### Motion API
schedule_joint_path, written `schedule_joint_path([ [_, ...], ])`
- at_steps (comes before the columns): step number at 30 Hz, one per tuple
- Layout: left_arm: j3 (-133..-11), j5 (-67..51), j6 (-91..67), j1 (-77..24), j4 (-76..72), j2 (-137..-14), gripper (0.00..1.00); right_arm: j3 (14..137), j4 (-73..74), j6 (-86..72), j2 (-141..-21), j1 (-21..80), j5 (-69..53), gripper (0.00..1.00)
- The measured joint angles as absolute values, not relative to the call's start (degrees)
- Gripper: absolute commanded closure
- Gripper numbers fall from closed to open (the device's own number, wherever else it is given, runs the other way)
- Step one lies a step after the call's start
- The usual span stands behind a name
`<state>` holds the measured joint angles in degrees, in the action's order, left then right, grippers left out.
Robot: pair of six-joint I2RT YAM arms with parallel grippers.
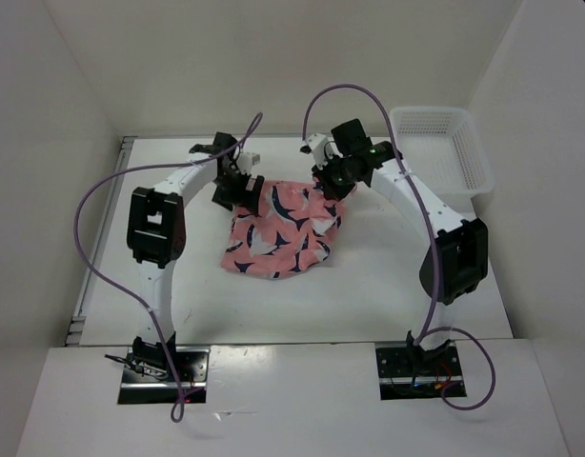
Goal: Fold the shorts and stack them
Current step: Fold the shorts
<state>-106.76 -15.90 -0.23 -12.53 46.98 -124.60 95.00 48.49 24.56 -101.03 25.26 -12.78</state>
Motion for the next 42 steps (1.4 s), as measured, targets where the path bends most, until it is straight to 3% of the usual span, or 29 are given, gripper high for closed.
schedule_joint_path([
  [3, -103.81, -14.81, -0.16, -12.71, 47.09, -128.38, 0.06, 96.88, 48.47, 24.95, -102.85, 25.39, -12.60, 1.00],
  [7, -103.79, -14.92, -0.40, -12.60, 45.36, -127.96, 0.37, 97.93, 48.47, 25.28, -103.63, 26.06, -12.27, 1.00],
  [8, -103.61, -15.33, -0.30, -12.49, 45.17, -128.51, 0.50, 97.95, 48.45, 25.50, -103.63, 26.37, -12.16, 1.00],
  [12, -103.37, -19.14, -0.23, -11.73, 44.64, -129.38, 0.80, 99.24, 48.49, 26.44, -104.40, 28.82, -11.53, 1.00],
  [14, -102.96, -21.56, -0.36, -11.51, 44.51, -129.78, 0.85, 100.62, 48.66, 26.81, -105.41, 30.44, -11.35, 1.00],
  [28, -98.98, -34.22, -0.56, -10.74, 43.72, -130.21, 0.86, 108.71, 48.51, 28.45, -115.04, 42.87, -12.69, 1.00],
  [29, -98.94, -34.37, -0.67, -10.66, 43.68, -130.19, 0.84, 108.71, 48.53, 28.40, -115.52, 43.31, -12.62, 0.96],
  [31, -98.80, -34.39, -0.78, -10.39, 43.59, -130.08, 0.80, 108.68, 48.49, 28.18, -115.96, 43.81, -12.40, 0.77],
  [33, -98.54, -34.15, -0.99, -10.31, 43.51, -129.82, 0.73, 108.68, 48.40, 27.77, -115.98, 44.07, -12.19, 0.64],
  [35, -98.39, -33.63, -1.56, -10.11, 43.62, -129.51, 0.69, 108.71, 47.88, 27.03, -115.98, 44.47, -12.12, 0.44],
  [36, -98.39, -33.23, -1.72, -9.91, 43.77, -129.29, 0.65, 108.73, 47.55, 26.55, -116.01, 44.71, -12.05, 0.30],
  [37, -98.39, -32.64, -1.76, -9.63, 43.90, -129.08, 0.62, 108.90, 47.42, 26.06, -116.07, 45.04, -11.97, 0.23],
  [39, -98.39, -31.33, -1.78, -8.78, 44.07, -128.57, 0.57, 110.69, 47.42, 24.75, -116.55, 45.65, -11.94, 0.17],
  [42, -98.70, -29.63, -1.78, -6.61, 44.23, -128.05, 0.48, 114.89, 46.46, 22.85, -117.05, 46.57, -12.71, 0.17],
])
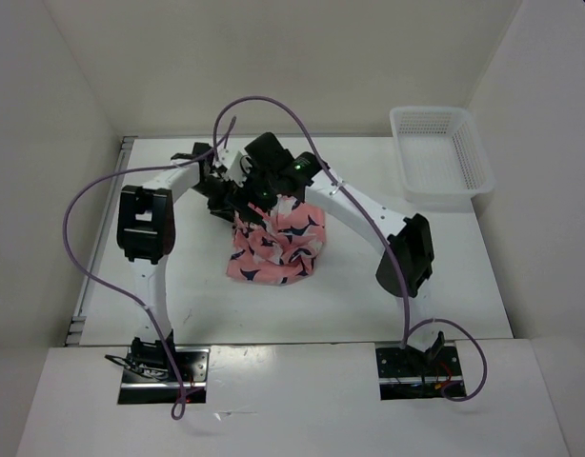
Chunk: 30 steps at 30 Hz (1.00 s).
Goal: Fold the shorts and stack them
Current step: Fold the shorts
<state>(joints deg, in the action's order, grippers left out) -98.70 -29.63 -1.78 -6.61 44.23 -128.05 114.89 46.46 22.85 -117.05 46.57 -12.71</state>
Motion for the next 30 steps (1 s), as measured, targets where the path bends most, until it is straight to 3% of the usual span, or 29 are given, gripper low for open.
schedule_joint_path([
  [4, -99.04, -25.78, -1.58, -2.98, 44.34, -126.98, 0.39, 115.46, 43.38, 21.54, -114.91, 47.09, -11.73, 0.17],
  [6, -99.04, -23.44, -1.43, -1.10, 44.42, -126.37, 0.36, 110.54, 42.22, 22.00, -111.50, 47.11, -9.61, 0.22],
  [12, -100.25, -19.44, -1.34, 3.01, 47.59, -123.96, 0.31, 83.53, 39.38, 24.16, -97.32, 47.07, -1.74, 0.23],
  [17, -104.84, -23.46, -1.30, 1.85, 50.41, -120.53, 0.20, 71.13, 37.63, 25.10, -95.29, 47.09, 1.41, 0.28],
  [26, -110.08, -27.62, -1.26, -7.99, 48.88, -122.04, 0.16, 66.83, 29.63, 20.78, -95.26, 47.07, 2.46, 0.47],
  [30, -114.15, -27.05, -1.26, -9.54, 47.51, -129.05, 0.15, 64.51, 28.05, 17.58, -95.33, 46.98, 2.48, 0.48],
])
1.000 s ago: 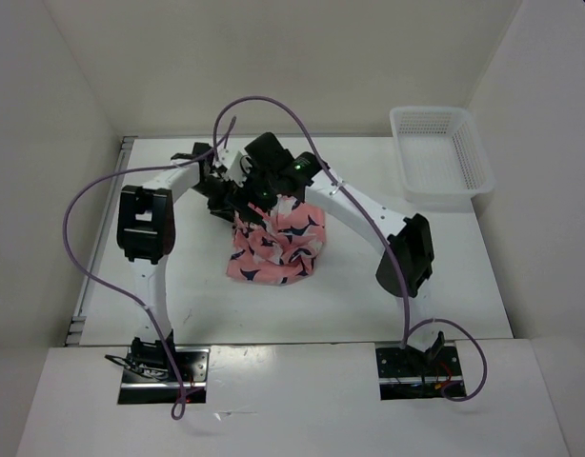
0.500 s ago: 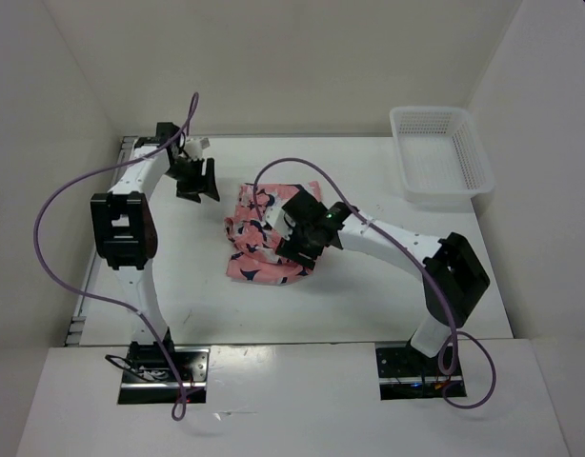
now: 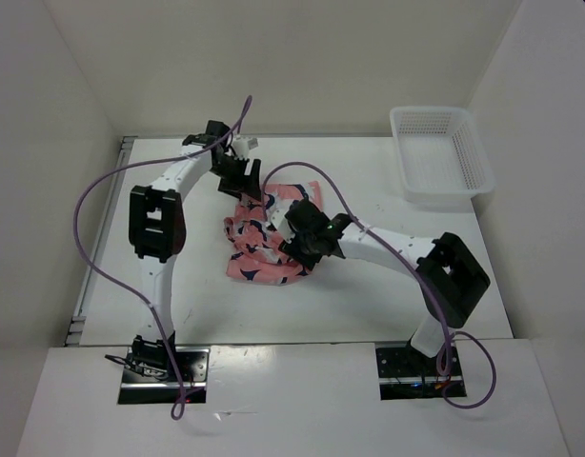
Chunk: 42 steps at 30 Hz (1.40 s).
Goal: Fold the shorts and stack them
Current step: Fold the shorts
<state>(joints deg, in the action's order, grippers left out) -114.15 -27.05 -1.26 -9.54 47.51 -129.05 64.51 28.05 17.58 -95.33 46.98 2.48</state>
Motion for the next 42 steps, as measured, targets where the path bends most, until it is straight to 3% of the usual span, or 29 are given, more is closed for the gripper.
schedule_joint_path([
  [6, -114.80, -25.71, -1.30, -11.25, 47.00, -134.45, 0.13, 63.55, 24.69, 13.52, -95.85, 46.54, 4.03, 0.56],
  [8, -114.80, -25.52, -1.30, -12.03, 46.76, -134.74, 0.18, 63.18, 23.42, 12.56, -96.68, 46.06, 5.39, 0.57],
  [10, -115.15, -25.58, -1.34, -12.67, 46.33, -134.74, 0.29, 62.76, 22.68, 11.75, -97.56, 45.23, 6.48, 0.62],
  [12, -115.68, -25.87, -1.39, -13.26, 45.69, -134.74, 0.50, 61.78, 22.11, 11.25, -98.08, 44.56, 7.27, 0.70],
  [13, -115.90, -26.02, -1.19, -13.45, 45.32, -134.74, 0.59, 61.30, 21.96, 11.16, -98.19, 44.31, 7.51, 0.83],
  [14, -116.03, -26.20, -1.02, -13.56, 45.01, -134.74, 0.76, 60.95, 22.00, 11.27, -98.26, 44.14, 7.86, 0.90],
  [16, -116.07, -26.44, -0.71, -13.50, 44.77, -134.74, 0.84, 60.47, 21.89, 11.46, -98.30, 44.01, 8.32, 1.00],
  [21, -116.51, -26.94, -0.32, -12.14, 45.23, -134.39, 0.90, 58.00, 21.12, 13.87, -97.27, 44.01, 8.99, 1.00],
  [29, -123.33, -26.94, -0.40, -10.68, 49.19, -133.12, 0.90, 54.54, 19.86, 19.59, -91.94, 44.60, 9.19, 1.00],
  [31, -123.66, -27.00, -0.40, -10.72, 49.84, -132.51, 0.87, 54.04, 19.66, 20.73, -91.13, 45.21, 9.23, 0.96],
  [36, -122.72, -27.07, -0.25, -10.50, 50.39, -131.59, 0.67, 53.80, 20.12, 22.81, -90.98, 46.59, 8.78, 0.56],
  [37, -122.02, -27.03, -0.19, -10.37, 50.41, -131.41, 0.60, 53.80, 20.34, 23.27, -90.98, 46.63, 8.51, 0.52],
  [38, -120.84, -26.96, -0.19, -10.24, 50.33, -131.04, 0.41, 53.80, 20.43, 23.68, -90.98, 46.63, 8.27, 0.49],
  [41, -116.46, -26.92, -0.10, -9.82, 50.87, -129.88, 0.16, 54.00, 20.91, 24.56, -90.98, 46.63, 7.92, 0.43],
  [42, -115.44, -26.92, 0.03, -9.76, 51.16, -129.58, 0.13, 54.15, 21.02, 24.77, -90.98, 46.63, 7.86, 0.41],
])
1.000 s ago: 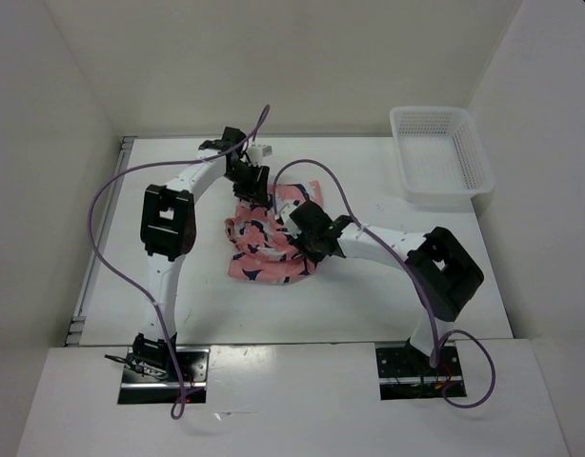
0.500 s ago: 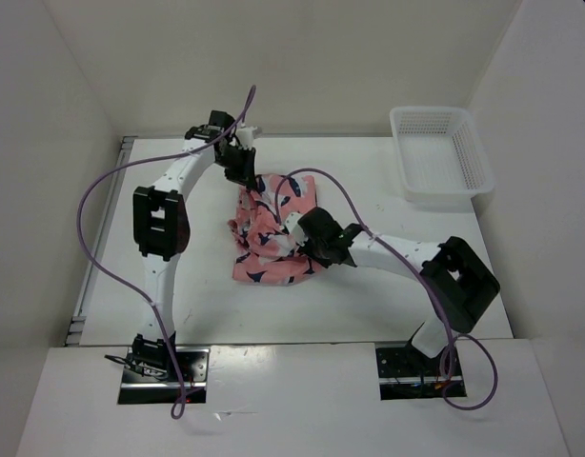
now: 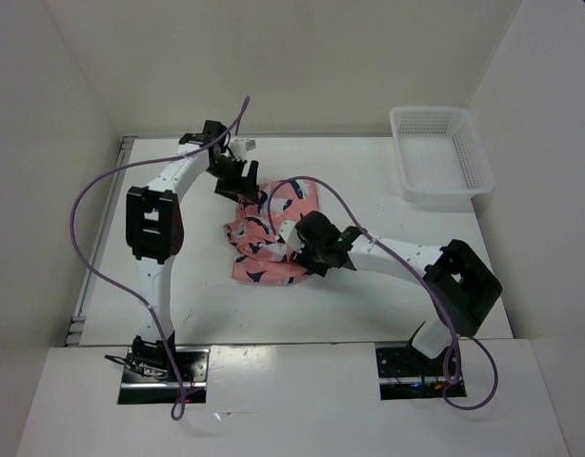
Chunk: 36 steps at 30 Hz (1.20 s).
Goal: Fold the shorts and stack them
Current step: Fold the shorts
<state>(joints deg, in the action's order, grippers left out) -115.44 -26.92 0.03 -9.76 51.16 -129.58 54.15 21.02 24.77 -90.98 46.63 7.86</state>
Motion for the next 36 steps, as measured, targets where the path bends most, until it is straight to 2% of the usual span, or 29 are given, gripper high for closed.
schedule_joint_path([
  [1, -114.50, -26.94, -0.05, -9.65, 51.35, -129.27, 0.09, 54.50, 21.39, 24.91, -90.96, 46.63, 7.64, 0.40],
  [6, -113.03, -27.44, -0.25, -8.23, 52.42, -125.25, 0.07, 58.48, 23.27, 24.84, -89.21, 46.63, 4.82, 0.40],
  [13, -107.24, -27.79, -0.27, -2.50, 51.42, -113.56, 0.14, 66.54, 17.91, 19.53, -82.39, 46.19, -1.34, 0.36],
  [16, -102.52, -28.56, -0.25, -2.02, 51.44, -113.32, 0.17, 75.83, 14.39, 14.68, -89.27, 44.18, -3.84, 0.36],
  [20, -96.55, -28.82, -0.25, -2.79, 52.03, -116.68, 0.22, 92.86, 10.83, 5.17, -106.83, 38.94, -6.26, 0.36],
  [23, -95.46, -28.82, -0.25, -3.25, 51.99, -119.83, 0.24, 99.31, 9.45, 0.67, -117.14, 36.25, -6.17, 0.34],
  [26, -95.35, -28.99, -0.32, -3.11, 51.79, -121.64, 0.31, 102.87, 9.72, -2.96, -124.14, 35.79, -5.19, 0.34],
  [28, -95.37, -29.82, -0.40, -2.85, 51.59, -122.19, 0.39, 103.96, 9.93, -4.40, -126.87, 36.23, -4.84, 0.34],
  [36, -95.37, -34.37, -0.34, -2.28, 51.44, -123.57, 0.69, 108.88, 9.32, -4.78, -129.56, 39.16, -2.96, 0.27],
])
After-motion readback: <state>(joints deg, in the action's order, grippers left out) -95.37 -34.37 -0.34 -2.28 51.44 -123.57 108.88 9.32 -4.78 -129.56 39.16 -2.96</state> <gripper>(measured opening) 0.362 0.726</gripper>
